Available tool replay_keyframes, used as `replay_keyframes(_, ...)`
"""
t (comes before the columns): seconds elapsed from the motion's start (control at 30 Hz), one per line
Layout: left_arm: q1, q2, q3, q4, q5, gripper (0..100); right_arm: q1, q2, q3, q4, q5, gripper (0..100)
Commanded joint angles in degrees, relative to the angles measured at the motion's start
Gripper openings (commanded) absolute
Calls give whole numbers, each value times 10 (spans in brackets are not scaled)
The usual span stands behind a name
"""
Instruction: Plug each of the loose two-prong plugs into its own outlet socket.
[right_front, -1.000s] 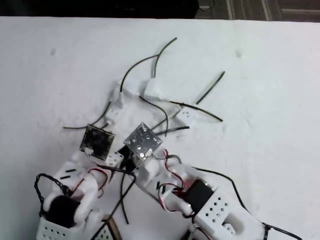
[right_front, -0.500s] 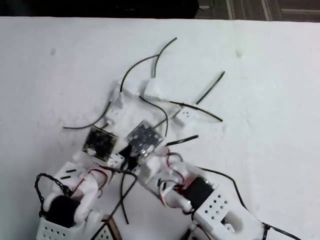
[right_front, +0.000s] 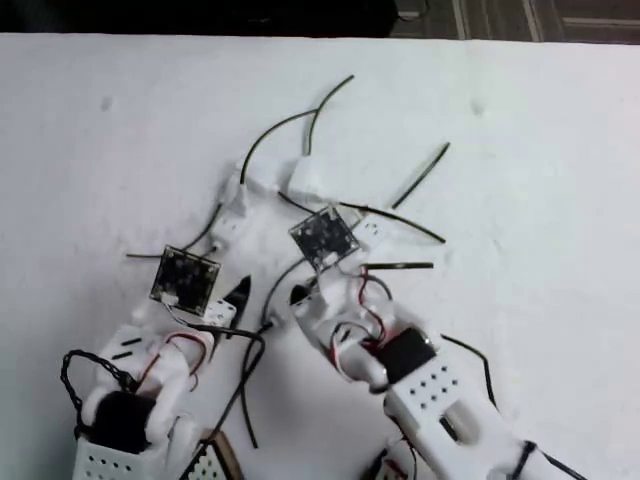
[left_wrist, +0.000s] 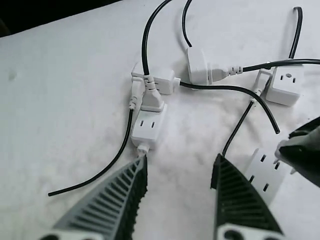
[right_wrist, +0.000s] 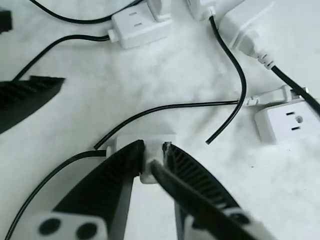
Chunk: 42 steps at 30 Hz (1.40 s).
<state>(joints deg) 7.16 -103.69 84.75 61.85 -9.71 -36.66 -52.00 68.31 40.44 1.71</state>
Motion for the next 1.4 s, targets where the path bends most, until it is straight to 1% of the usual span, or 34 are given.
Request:
replay_keyframes(0.0, -6, -7, -21, -9, -7, 218, 14, 58, -31, -47, 6, 16)
replay_keyframes(0.17, -6, -7, -20, -9, -9, 218, 15, 116, -31, -105, 6, 16)
replay_keyframes(0.27, -15, -7, -20, -4, -10, 218, 15, 130, -31, -117, 6, 16)
replay_keyframes(0.5, -17, -7, -20, -5, -10, 218, 58, 138, -31, -115, 8, 16)
replay_keyframes(0.63, -17, -7, -20, -5, -10, 218, 51, 138, -29, -112, 8, 16)
replay_keyframes(0.9, -17, -7, -20, -5, -10, 218, 14, 138, -28, -111, 3, 16)
replay_keyframes(1.1, -17, -7, -20, -5, -10, 218, 22, 139, -26, -109, 5, 16)
replay_keyframes(1.37, -17, -7, -20, -5, -10, 218, 39, 139, -26, -77, 7, 16)
